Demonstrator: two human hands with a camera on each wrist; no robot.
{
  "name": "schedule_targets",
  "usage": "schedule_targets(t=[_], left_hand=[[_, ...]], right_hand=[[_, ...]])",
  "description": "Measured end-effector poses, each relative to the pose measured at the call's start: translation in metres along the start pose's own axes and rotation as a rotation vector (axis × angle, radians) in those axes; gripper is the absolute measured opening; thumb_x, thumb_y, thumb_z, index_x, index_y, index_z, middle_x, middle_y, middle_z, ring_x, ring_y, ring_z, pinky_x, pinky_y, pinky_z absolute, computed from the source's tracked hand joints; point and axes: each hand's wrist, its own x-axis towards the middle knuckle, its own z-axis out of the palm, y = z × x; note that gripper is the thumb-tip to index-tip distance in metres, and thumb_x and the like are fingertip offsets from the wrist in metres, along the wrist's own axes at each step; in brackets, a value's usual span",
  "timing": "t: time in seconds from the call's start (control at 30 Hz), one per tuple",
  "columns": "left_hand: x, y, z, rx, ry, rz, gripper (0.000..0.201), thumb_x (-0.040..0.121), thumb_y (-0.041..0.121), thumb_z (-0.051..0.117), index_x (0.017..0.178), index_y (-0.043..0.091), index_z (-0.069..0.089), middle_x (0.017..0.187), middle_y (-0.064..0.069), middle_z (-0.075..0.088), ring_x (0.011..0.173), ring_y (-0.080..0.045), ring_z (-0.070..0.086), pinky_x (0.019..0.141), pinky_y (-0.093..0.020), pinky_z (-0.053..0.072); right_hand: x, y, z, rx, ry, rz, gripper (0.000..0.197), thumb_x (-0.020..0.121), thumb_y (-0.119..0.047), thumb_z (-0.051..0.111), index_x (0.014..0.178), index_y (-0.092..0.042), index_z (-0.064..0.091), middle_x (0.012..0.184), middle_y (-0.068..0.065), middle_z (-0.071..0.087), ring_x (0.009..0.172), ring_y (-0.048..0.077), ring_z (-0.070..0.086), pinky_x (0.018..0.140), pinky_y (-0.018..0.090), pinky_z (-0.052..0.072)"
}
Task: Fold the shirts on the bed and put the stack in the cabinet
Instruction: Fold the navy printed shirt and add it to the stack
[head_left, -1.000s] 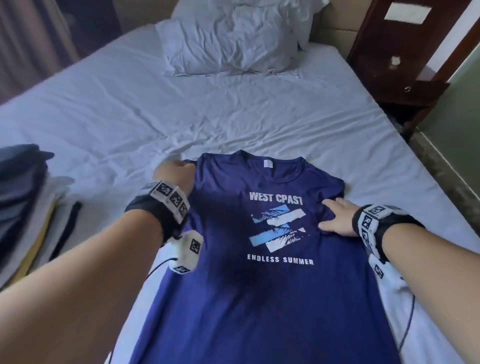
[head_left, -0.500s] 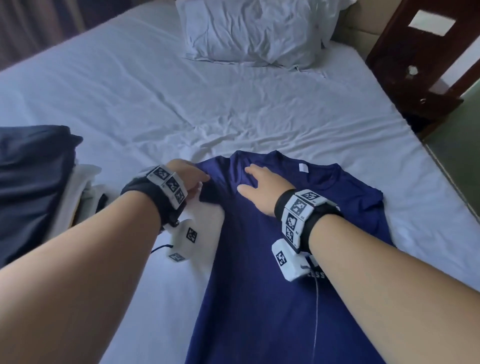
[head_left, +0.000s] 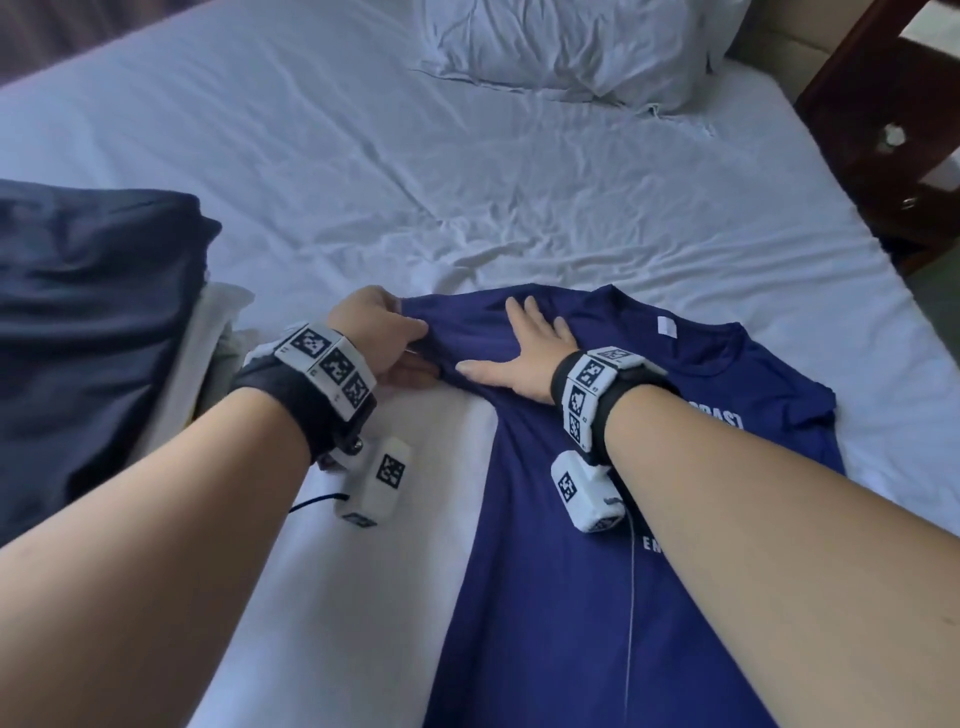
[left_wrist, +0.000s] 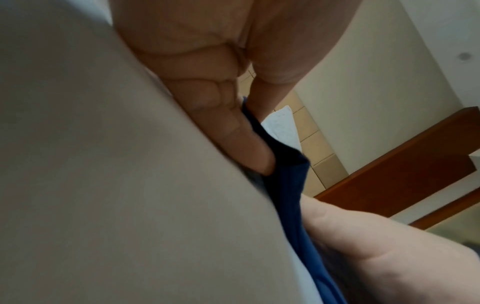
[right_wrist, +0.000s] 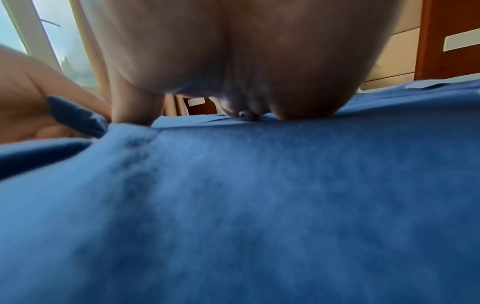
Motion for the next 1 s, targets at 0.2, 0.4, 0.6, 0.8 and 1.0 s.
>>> schedule_targets(t=[0.2, 0.4, 0.6, 0.8, 1.0], left_hand=[[-0.009, 0.001, -0.002, 0.194, 0.070, 0.069, 0.012, 0.091, 0.012, 0.074, 0.096, 0.015, 0.064, 0.088, -0.015, 0.073, 0.063, -0.027, 0.075, 0.060, -0.042, 0.064], [-0.026, 0.032, 0.023, 0.568, 0.137, 0.290, 0.009, 0.085, 0.030, 0.073, 0.089, 0.030, 0.065, 0.094, -0.002, 0.074, 0.078, -0.026, 0.073, 0.082, -0.040, 0.061], [-0.051, 0.049, 0.058, 0.666, -0.120, 0.416, 0.032, 0.101, 0.045, 0.054, 0.132, 0.039, 0.060, 0.109, 0.010, 0.073, 0.076, -0.017, 0.074, 0.066, -0.025, 0.052], [-0.036, 0.009, 0.054, 0.825, -0.125, 0.287, 0.030, 0.097, 0.032, 0.066, 0.127, 0.033, 0.065, 0.103, 0.002, 0.067, 0.082, -0.015, 0.065, 0.071, -0.018, 0.047], [-0.014, -0.014, 0.058, 0.762, -0.251, 0.136, 0.053, 0.069, 0.035, 0.089, 0.106, 0.055, 0.057, 0.099, 0.007, 0.052, 0.074, -0.013, 0.054, 0.075, -0.029, 0.046]], right_hand=[[-0.005, -0.014, 0.002, -0.097, 0.033, 0.068, 0.134, 0.061, -0.095, 0.054, 0.161, -0.028, -0.004, 0.169, -0.002, -0.013, 0.154, 0.038, 0.001, 0.125, 0.049, 0.008], [-0.040, 0.013, -0.030, 0.524, 0.320, 0.099, 0.017, 0.098, -0.033, 0.051, 0.102, -0.022, 0.063, 0.110, 0.007, 0.062, 0.098, 0.031, 0.057, 0.085, 0.034, 0.047], [-0.060, 0.027, -0.020, 1.694, 0.193, 0.372, 0.046, 0.091, -0.054, 0.062, 0.108, -0.012, 0.067, 0.103, 0.018, 0.074, 0.091, 0.040, 0.073, 0.083, 0.058, 0.059], [-0.055, 0.044, -0.013, 1.459, 0.317, 0.351, 0.053, 0.088, -0.031, 0.069, 0.139, -0.030, 0.052, 0.125, -0.003, 0.055, 0.097, 0.019, 0.059, 0.084, 0.041, 0.057], [-0.063, 0.056, -0.018, 0.594, 0.399, 0.251, 0.058, 0.092, -0.031, 0.061, 0.147, -0.035, 0.045, 0.137, 0.004, 0.047, 0.100, 0.027, 0.062, 0.078, 0.030, 0.046]])
